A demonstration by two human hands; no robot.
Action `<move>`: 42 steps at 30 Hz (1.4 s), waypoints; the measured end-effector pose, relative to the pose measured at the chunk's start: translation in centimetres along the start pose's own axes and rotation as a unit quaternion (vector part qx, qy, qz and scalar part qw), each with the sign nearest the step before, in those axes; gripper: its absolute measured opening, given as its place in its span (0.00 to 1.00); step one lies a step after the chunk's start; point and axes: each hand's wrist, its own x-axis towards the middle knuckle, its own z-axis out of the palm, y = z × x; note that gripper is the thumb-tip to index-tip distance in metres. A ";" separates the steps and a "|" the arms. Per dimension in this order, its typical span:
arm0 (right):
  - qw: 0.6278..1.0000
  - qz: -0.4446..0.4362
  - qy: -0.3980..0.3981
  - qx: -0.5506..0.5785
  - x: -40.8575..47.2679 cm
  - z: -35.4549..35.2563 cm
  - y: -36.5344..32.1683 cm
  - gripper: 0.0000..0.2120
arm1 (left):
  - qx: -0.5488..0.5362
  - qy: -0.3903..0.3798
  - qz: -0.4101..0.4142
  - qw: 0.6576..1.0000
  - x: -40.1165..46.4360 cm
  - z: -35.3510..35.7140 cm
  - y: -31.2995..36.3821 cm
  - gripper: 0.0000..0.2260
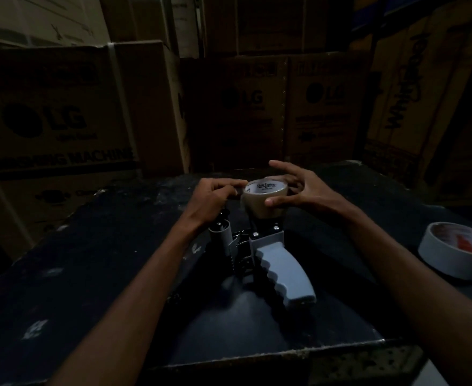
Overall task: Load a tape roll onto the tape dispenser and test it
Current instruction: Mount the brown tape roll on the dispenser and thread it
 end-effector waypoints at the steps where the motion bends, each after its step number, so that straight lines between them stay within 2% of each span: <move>1: 1.000 0.000 -0.002 0.002 -0.1 -0.1 0.0 0.54 | -0.001 0.005 0.002 1.000 0.1 0.1 -0.1 0.14; 6: 1.000 0.001 -0.014 -0.028 -0.4 -0.3 -0.1 0.49 | 0.007 0.006 0.027 1.000 0.4 0.4 -1.0 0.11; 11: 0.999 0.009 -0.009 -0.037 -0.6 -0.3 0.2 0.50 | 0.037 0.011 0.042 0.998 0.5 0.4 -1.5 0.13; 15: 0.997 0.013 -0.005 -0.076 -0.8 -0.2 0.0 0.51 | 0.025 0.017 0.022 0.999 0.5 0.5 -1.3 0.12; 17: 0.995 0.012 0.003 -0.099 -0.8 -0.2 -0.2 0.51 | 0.025 0.030 0.019 0.999 0.4 0.7 -1.3 0.13; 21: 0.992 0.014 0.003 -0.127 -1.1 -0.3 -0.4 0.48 | 0.085 0.072 0.068 0.991 0.1 1.1 -1.4 0.14; 29: 0.985 -0.001 0.005 -0.172 -1.3 0.0 -1.3 0.53 | 0.109 0.089 0.067 0.988 0.2 1.3 -2.2 0.13; 35: 0.985 0.005 -0.002 -0.174 -1.4 0.0 -1.6 0.56 | 0.091 0.101 0.068 0.988 0.3 1.3 -2.4 0.11; 42: 0.988 0.029 0.001 -0.151 -1.4 0.1 -1.3 0.54 | 0.091 0.105 0.064 0.988 0.5 1.5 -2.1 0.10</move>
